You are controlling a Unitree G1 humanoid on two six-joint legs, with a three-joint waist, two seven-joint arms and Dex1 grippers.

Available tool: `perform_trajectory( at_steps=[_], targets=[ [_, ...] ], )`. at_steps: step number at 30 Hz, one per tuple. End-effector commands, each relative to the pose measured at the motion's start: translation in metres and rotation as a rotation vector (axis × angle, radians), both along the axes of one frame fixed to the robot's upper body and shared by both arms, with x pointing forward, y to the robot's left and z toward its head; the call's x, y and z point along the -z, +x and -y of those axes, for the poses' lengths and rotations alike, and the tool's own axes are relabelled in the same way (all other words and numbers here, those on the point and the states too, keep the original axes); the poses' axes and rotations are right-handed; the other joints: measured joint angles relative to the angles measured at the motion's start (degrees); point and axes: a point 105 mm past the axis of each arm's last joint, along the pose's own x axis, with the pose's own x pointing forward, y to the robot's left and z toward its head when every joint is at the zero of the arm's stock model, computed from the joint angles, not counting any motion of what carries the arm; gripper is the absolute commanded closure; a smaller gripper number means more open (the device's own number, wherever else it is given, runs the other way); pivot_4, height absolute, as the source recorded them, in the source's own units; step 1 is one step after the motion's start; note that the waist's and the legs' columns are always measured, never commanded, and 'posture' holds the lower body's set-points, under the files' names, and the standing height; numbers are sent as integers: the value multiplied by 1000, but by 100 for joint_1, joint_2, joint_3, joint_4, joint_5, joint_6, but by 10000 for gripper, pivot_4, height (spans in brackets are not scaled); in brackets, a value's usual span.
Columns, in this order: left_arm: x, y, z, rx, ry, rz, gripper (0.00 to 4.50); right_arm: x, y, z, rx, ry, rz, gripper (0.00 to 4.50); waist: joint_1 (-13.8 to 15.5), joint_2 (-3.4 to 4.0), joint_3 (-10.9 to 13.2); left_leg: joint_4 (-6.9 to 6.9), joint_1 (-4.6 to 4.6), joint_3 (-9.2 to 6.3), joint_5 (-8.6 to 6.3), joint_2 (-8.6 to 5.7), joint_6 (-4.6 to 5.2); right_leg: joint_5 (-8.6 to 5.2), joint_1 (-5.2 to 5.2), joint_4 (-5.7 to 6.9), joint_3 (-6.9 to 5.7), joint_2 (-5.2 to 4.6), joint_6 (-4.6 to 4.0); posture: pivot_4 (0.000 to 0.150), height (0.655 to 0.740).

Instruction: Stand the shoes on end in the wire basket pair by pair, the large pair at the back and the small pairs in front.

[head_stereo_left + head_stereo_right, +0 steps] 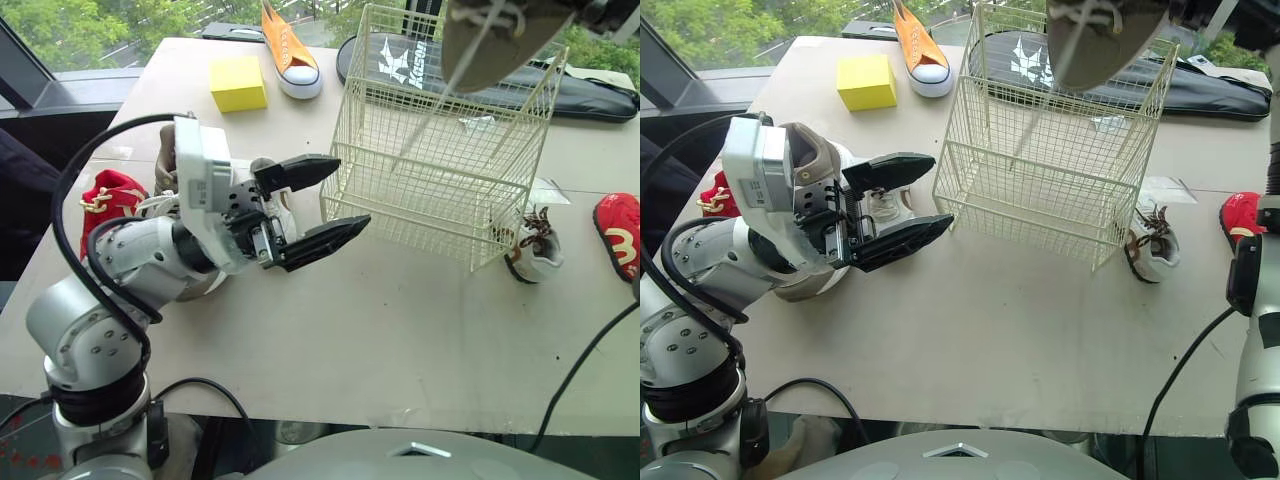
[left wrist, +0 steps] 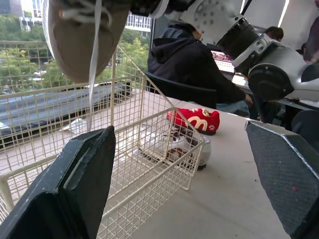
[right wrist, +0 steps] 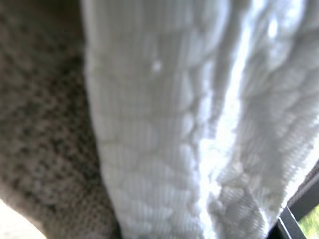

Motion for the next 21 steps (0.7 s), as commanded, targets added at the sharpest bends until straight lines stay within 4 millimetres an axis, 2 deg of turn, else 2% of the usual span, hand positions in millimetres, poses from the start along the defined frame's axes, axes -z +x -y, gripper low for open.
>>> perform_trajectory(
  at_steps=[1, 4, 11, 13, 15, 17, 19, 21],
  targets=[
    [-5, -3, -2, 2, 1, 41, 0, -16, -1, 8, 18, -39, 75, 35088, 1, 1, 1, -1, -3, -2, 0, 0, 0, 1, -2, -3, -3, -1, 1, 1500, 7400],
    [-5, 0, -5, -16, 10, 48, 0, -5, 7, 15, 38, -38, 19, 35088, -1, 3, 2, -6, -2, -4, -1, 1, -1, 1, -2, -4, -5, -6, 0, 1500, 7400],
    [-7, 7, -11, -44, 18, 66, 0, 43, 15, 26, 28, -7, -176, 35088, 19, 3, 2, -3, -1, -4, -1, -3, -1, -2, 1, -3, -10, -18, -6, 1500, 7400],
    [-7, 8, -12, -46, 20, 68, 0, 51, 14, 28, 9, 11, -218, 24826, 10, 5, 2, -2, -1, -4, -1, -4, -1, -1, 2, -2, -9, -20, -6, 1500, 7400],
    [-6, 8, -13, -47, 21, 69, 0, 58, 11, 28, -18, 11, -250, 16478, -2, 4, 1, -3, 3, -4, -1, -3, -1, -1, 4, -1, -9, -20, -6, 1500, 7400],
    [-6, 8, -13, -48, 20, 67, 0, 61, 8, 28, -35, 20, -263, 5171, -7, 5, 2, -3, 4, -4, 0, -3, -2, -1, 4, 1, -10, -19, -6, 1500, 7400],
    [-6, 9, -13, -46, 17, 64, 0, 61, 4, 29, -58, 32, -257, 225, -4, 5, 1, -3, 6, -4, 0, -2, -2, -1, 4, 2, -10, -19, -6, 1500, 7400],
    [-7, 10, -12, -44, 15, 62, 0, 58, 0, 30, -67, 43, -241, 225, 8, 5, 1, -2, 7, -5, -1, -2, -2, -1, 8, 2, -11, -20, -6, 1500, 7400]
  ],
)
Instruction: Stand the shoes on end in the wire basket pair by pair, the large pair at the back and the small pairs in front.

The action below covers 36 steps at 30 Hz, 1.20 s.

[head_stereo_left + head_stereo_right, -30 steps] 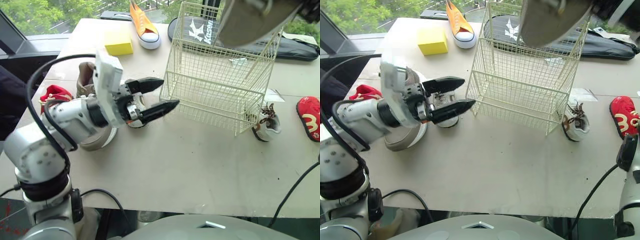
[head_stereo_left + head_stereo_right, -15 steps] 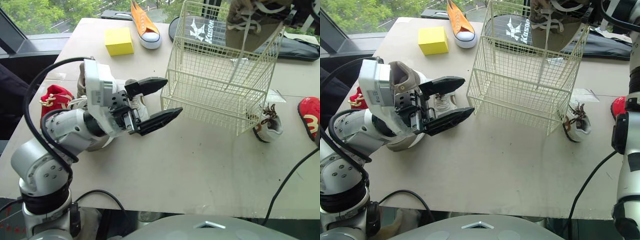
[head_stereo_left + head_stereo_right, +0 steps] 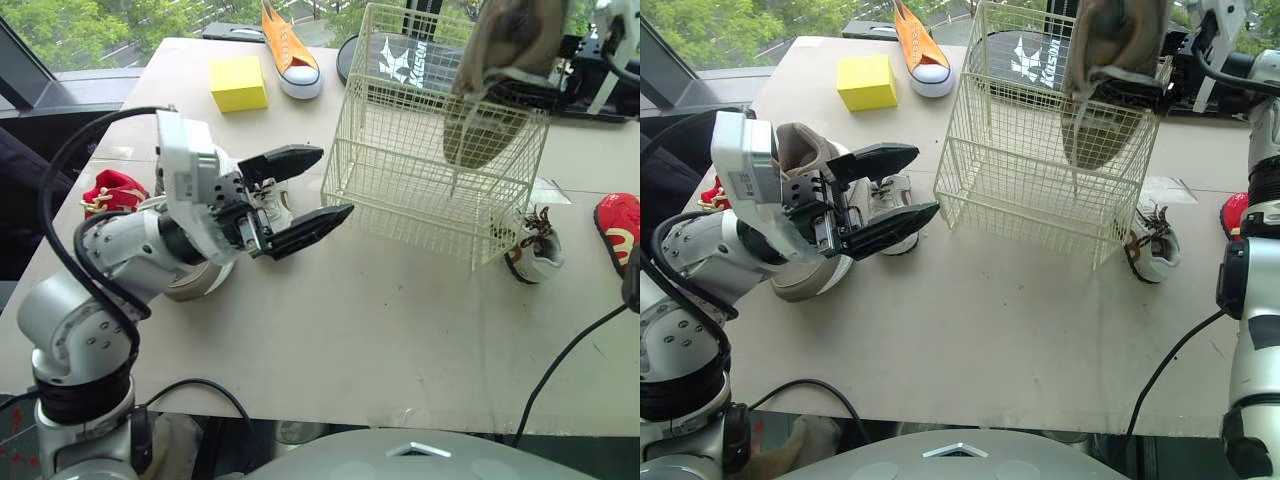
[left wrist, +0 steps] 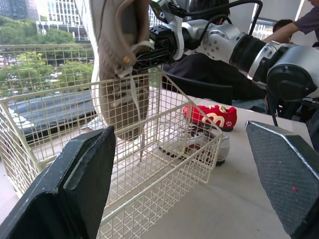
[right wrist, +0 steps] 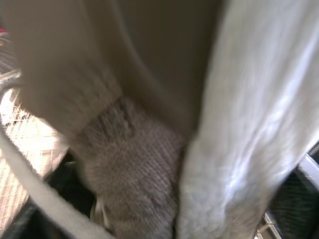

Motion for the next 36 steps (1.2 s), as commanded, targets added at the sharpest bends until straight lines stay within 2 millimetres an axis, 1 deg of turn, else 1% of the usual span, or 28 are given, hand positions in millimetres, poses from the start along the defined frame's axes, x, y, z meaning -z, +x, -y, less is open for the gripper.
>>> perform_trajectory(
  at_steps=[1, 8, 11, 12, 13, 15, 18, 21, 23, 26, 27, 30, 33, 35, 36],
  targets=[
    [-6, -1, 1, 9, -2, 33, 0, -12, -10, 8, -7, 38, 47, 225, 7, 0, 0, 0, 1, 0, 0, -1, 0, 0, 2, -1, 0, -2, 0, 1500, 7400],
    [-8, 1, 3, 26, -8, 17, 0, -30, -24, 23, 45, 72, 135, 225, 39, 4, 3, 0, 0, -2, 0, -1, 0, 0, 3, -2, -4, -3, 0, 1500, 7400],
    [-7, 1, 6, 53, -7, 6, 0, -40, -34, 38, 109, 76, 169, 225, 75, 10, 6, -1, -2, -3, 0, -1, 0, 0, 2, -4, -6, -3, 0, 1500, 7400],
    [-6, 0, 7, 66, -4, 0, 0, -45, -38, 46, 154, 79, 194, 225, 103, 12, 7, -1, -2, -3, 0, -1, 0, 0, 2, -4, -6, -3, 0, 1500, 7400],
    [-5, 0, 9, 80, -2, -8, 0, -48, -46, 54, 181, 78, 213, 225, 122, 12, 7, -1, -3, -3, 0, -1, 0, 0, 1, -6, -6, -3, 0, 1500, 7400],
    [-4, -1, 12, 99, 1, -16, 0, -50, -59, 62, 211, 67, 228, 225, 176, 16, 10, -1, -8, -5, 0, -1, 0, -1, 1, -8, -10, -4, 0, 1500, 7400],
    [-1, -2, 19, 140, 5, -30, 0, -46, -81, 76, 283, 47, 234, 225, 182, 20, 8, 0, -9, -7, -1, -5, 2, 0, 1, -10, -12, -7, 1, 1500, 7400],
    [1, 3, 25, 194, -8, -47, 0, -37, -103, 85, 364, 34, 211, 225, 188, 17, 6, -1, -7, -13, -1, -5, 2, -1, 7, -10, -17, -6, 4, 1500, 7400],
    [3, 2, 32, 233, -12, -57, 0, -32, -114, 92, 403, 33, 196, 225, 166, 19, 5, 1, 7, -7, -1, -4, 2, -1, 18, -7, -14, -2, 7, 1500, 7400],
    [7, -1, 40, 316, -19, -82, 0, -24, -133, 103, 518, 20, 181, 225, 121, 25, 2, 1, 15, -3, -1, -4, 3, -2, 23, -5, -8, 0, 7, 1500, 7400],
    [7, -2, 43, 337, -24, -88, 0, -20, -139, 109, 573, 5, 184, 225, 122, 26, 1, 3, 18, 0, -1, -4, 3, -1, 23, -2, -4, 3, 8, 1500, 7400],
    [13, -4, 48, 398, -15, -103, 0, 6, -157, 122, 724, -3, 131, 225, 140, 20, -4, 3, 21, -4, -1, 0, 3, -3, 28, -1, -4, 13, 12, 1500, 7400],
    [15, -8, 54, 458, -14, -118, 0, 38, -179, 117, 828, -45, 26, 225, 138, 27, -8, 4, 19, -11, -2, 6, 2, -5, 33, -5, -3, 29, 49, 1500, 7400],
    [16, -9, 57, 482, -7, -123, 0, 53, -189, 109, 851, -71, -40, 225, 130, 32, -8, 4, 21, -8, -2, 6, 2, -7, 32, -5, 2, 28, 55, 1500, 7400],
    [17, -10, 59, 495, -5, -127, 0, 62, -195, 104, 826, -45, -92, 225, 117, 33, -10, 3, 20, -8, -2, 6, 2, -8, 31, -5, 3, 28, 56, 1500, 7400]
  ],
)
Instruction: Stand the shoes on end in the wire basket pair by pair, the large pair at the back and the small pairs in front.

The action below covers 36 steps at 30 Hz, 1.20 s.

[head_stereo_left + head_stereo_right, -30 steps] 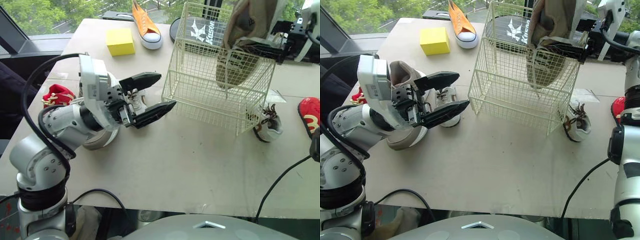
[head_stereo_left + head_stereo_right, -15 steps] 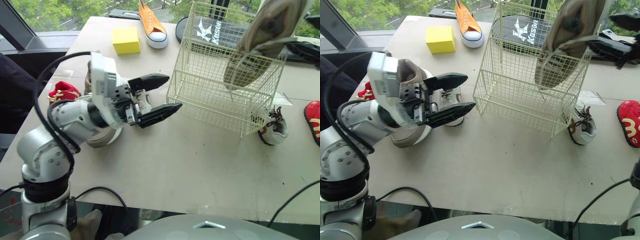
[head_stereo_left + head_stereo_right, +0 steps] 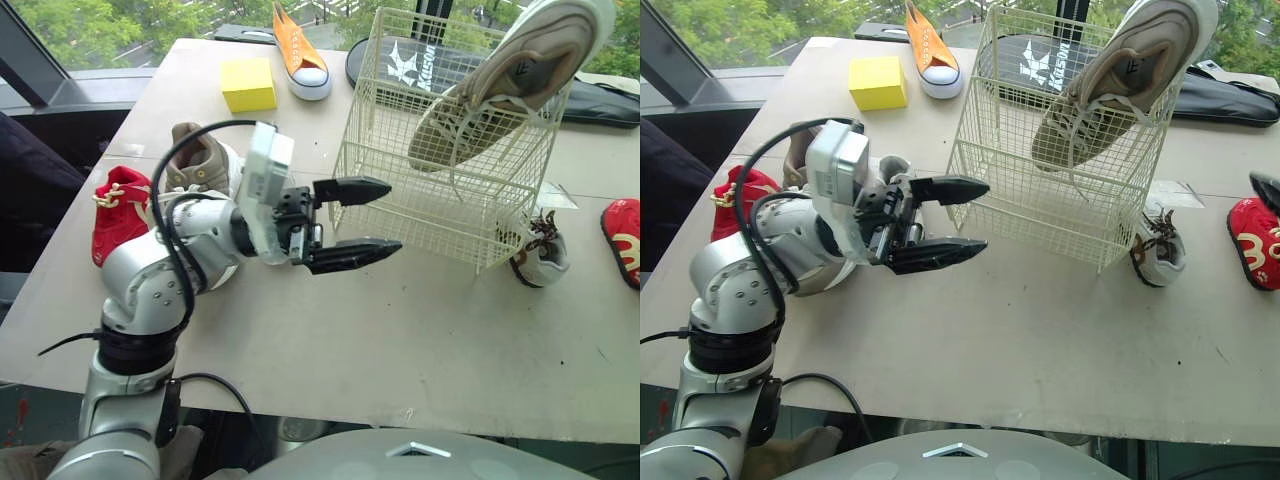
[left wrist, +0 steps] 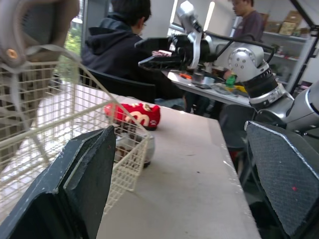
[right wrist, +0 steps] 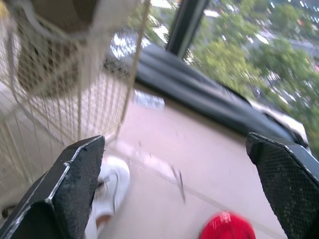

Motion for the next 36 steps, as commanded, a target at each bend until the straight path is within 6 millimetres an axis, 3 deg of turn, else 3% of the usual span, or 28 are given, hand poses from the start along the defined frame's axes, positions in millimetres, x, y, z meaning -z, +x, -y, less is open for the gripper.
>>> perform_trajectory(
  at_steps=[1, 6, 10, 13, 15, 18, 20, 24, 27, 30, 32, 36],
  targets=[
    [-2, -6, 6, 67, 1, 15, 0, -1, -19, -16, 5, 24, 4, 225, -29, 5, -3, 1, 6, 4, -1, 1, 0, -1, 2, 1, 4, 1, 1, 1500, 7400],
    [3, -7, 8, 117, 23, 0, 0, 31, -40, -40, -6, 88, -104, 225, -9, 6, -13, 1, 8, 1, -13, 6, 21, -12, 2, 1, 5, 7, -15, 1500, 7400],
    [6, -7, 9, 124, 37, 22, 0, 54, -44, -57, 12, 105, -139, 225, -19, 5, -13, 1, 7, 1, -15, 6, 23, -13, 1, 0, 5, 6, -16, 1500, 7400],
    [4, 8, 0, 16, 14, 22, 0, 42, -42, -114, -286, 212, -62, 225, -26, 7, -14, 1, 6, 3, -15, 7, 23, -13, -4, 0, 8, 5, -16, 1500, 7400],
    [-1, 24, -15, -133, -34, -11, 0, 33, -46, -139, -476, 186, -17, 225, -38, 16, -15, 1, 8, 4, -15, 8, 24, -13, -5, 0, 11, 5, -16, 1500, 7400],
    [-4, 42, -51, -344, -41, -81, 0, 19, -48, -165, -665, 145, 47, 225, -32, -5, -12, -1, 8, 0, -16, 11, 25, -13, -5, 0, 7, 8, -16, 1500, 7400],
    [-5, 54, -98, -548, -5, -125, 0, 6, -48, -183, -807, 103, 105, 225, -85, -20, -4, -2, 6, -3, -15, 13, 24, -13, -8, 0, 5, 10, -16, 1500, 7400],
    [-3, 54, -186, -879, 99, -246, 0, -8, -42, -203, -1026, 28, 159, 225, -142, -31, 3, -6, 7, 0, -14, 18, 22, -14, -14, 0, 0, 11, -17, 1500, 7400],
    [4, 46, -233, -1077, 185, -409, 0, -19, -39, -211, -1171, 3, 189, 225, -49, -47, 16, -8, 1, -5, -14, 15, 21, -14, -16, -6, -14, -2, -17, 1500, 7400],
    [22, 37, -262, -1195, 278, -550, 0, -22, -37, -217, -1270, -30, 201, 225, 46, -54, 21, -8, -5, -6, -13, 9, 15, -15, -21, -12, -22, -17, -16, 1500, 7400],
    [33, 33, -269, -1212, 334, -610, 0, -23, -34, -220, -1296, -37, 213, 225, 59, -56, 23, -10, -9, -8, -9, 3, 3, -18, -21, -15, -28, -29, -12, 1500, 7400],
    [45, 52, -275, -1228, 297, -691, 0, -23, -29, -222, -1319, -37, 208, 225, 151, -65, 22, -10, -21, -12, -15, -1, -10, -5, -33, -14, -35, -43, -33, 1500, 7400]
  ],
)
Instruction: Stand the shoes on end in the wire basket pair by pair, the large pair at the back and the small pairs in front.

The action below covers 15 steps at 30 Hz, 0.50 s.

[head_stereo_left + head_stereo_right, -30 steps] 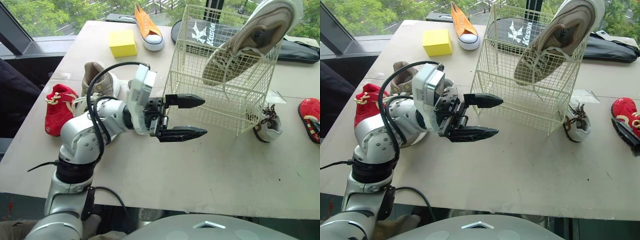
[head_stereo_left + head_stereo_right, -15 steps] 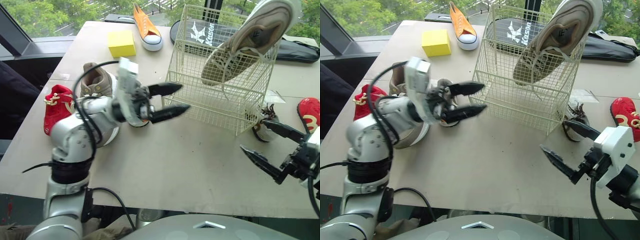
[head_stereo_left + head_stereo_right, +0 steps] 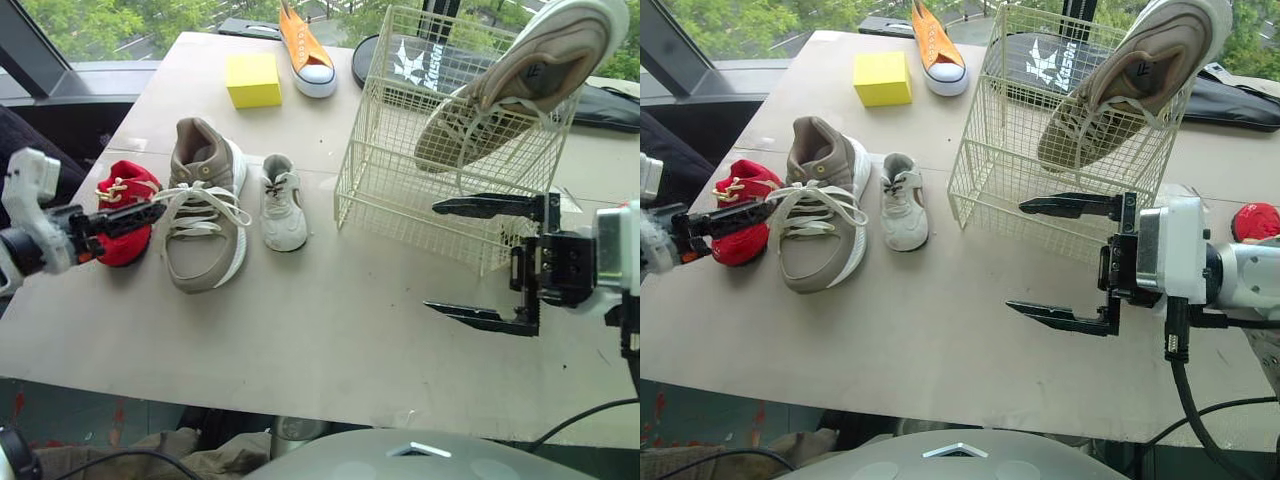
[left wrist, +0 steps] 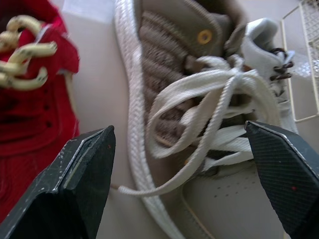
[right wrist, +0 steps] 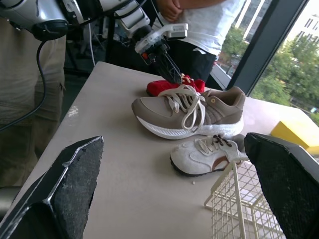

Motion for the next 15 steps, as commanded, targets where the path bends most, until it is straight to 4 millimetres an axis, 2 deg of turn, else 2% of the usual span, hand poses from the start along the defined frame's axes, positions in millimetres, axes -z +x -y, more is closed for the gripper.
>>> perform_trajectory(
  at_steps=[1, 5, 7, 10, 12, 15],
  targets=[
    [-2, 20, 0, -10, -31, 4, 0, -3, -1, -1, -23, 3, 26, 225, 53, -6, -3, 1, -4, -3, 0, 0, -2, 1, -2, 2, -8, -4, -2, 1500, 7400],
    [12, 38, 11, 51, -31, -59, 0, -4, -2, 0, 2, -3, 20, 225, 16, -13, -8, 2, -15, 0, 4, -2, 1, 5, -5, 7, -16, -15, -8, 1500, 7400],
    [30, 48, 22, 112, -38, -126, 0, -4, -3, 0, 14, -11, 17, 225, -1, -13, -8, 1, -16, 3, 5, -2, 4, 6, -8, 7, -16, -19, -9, 1500, 7400],
    [52, 55, 32, 177, -20, -213, 6431, -4, -5, 1, 31, -17, 13, 0, 23, -5, -11, 0, -18, 6, 7, -2, 8, 6, -13, 11, -21, -23, -10, 1500, 7400],
    [57, 59, 36, 207, -49, -218, 17172, -4, -6, 3, 48, -27, 8, 0, 50, 27, -32, 0, -19, 5, 7, -10, 10, 5, -13, 11, -25, -36, -11, 1500, 7400],
    [49, 64, 41, 219, -145, -172, 27344, -3, -8, 7, 72, -37, -7, 0, 67, 42, -41, 1, -29, 10, 6, -16, 13, 5, -19, 10, -40, -66, -10, 1500, 7400]
  ],
)
